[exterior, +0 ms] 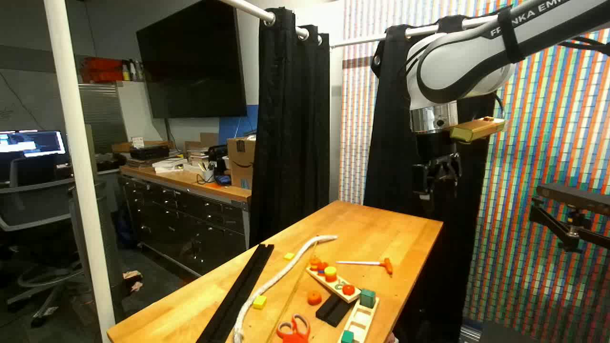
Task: Remove the yellow ring from the orange ring on the wooden board
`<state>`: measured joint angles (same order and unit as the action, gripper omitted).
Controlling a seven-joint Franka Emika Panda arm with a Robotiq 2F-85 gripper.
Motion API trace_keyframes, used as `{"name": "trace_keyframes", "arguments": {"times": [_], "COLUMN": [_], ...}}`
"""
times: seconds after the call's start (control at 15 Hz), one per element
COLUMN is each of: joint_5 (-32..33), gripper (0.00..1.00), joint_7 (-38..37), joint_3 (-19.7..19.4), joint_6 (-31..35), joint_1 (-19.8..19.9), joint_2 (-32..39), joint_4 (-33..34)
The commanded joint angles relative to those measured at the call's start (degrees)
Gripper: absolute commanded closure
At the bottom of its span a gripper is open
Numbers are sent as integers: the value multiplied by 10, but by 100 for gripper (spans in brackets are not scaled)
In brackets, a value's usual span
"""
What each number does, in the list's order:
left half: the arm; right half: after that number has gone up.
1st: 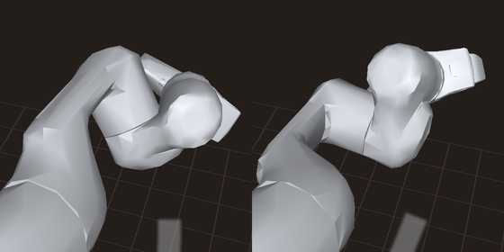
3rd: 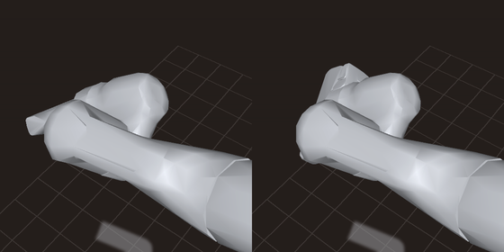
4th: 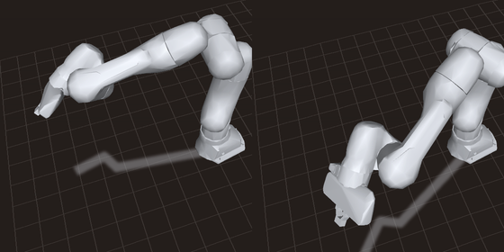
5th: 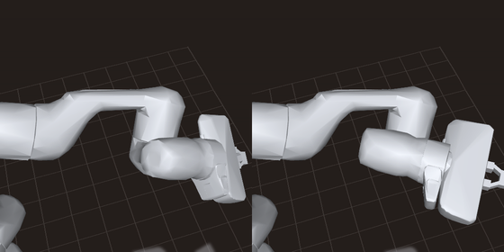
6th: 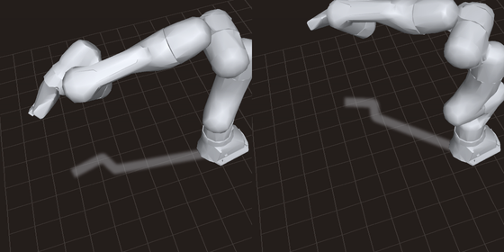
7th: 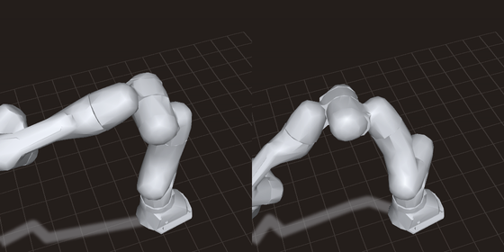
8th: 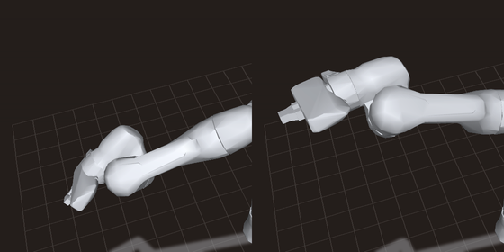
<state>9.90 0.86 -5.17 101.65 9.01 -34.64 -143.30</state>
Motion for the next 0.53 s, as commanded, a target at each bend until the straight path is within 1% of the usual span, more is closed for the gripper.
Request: {"name": "trace_keyframes", "arguments": {"times": [0.0, 0.47], "joint_5": [2, 2], "gripper": [0, 0], "joint_7": [-2, -2], "joint_3": [-4, -4], "joint_6": [-1, -1], "joint_1": [-5, -5], "joint_2": [0, -3], "joint_4": [3, 7]}}
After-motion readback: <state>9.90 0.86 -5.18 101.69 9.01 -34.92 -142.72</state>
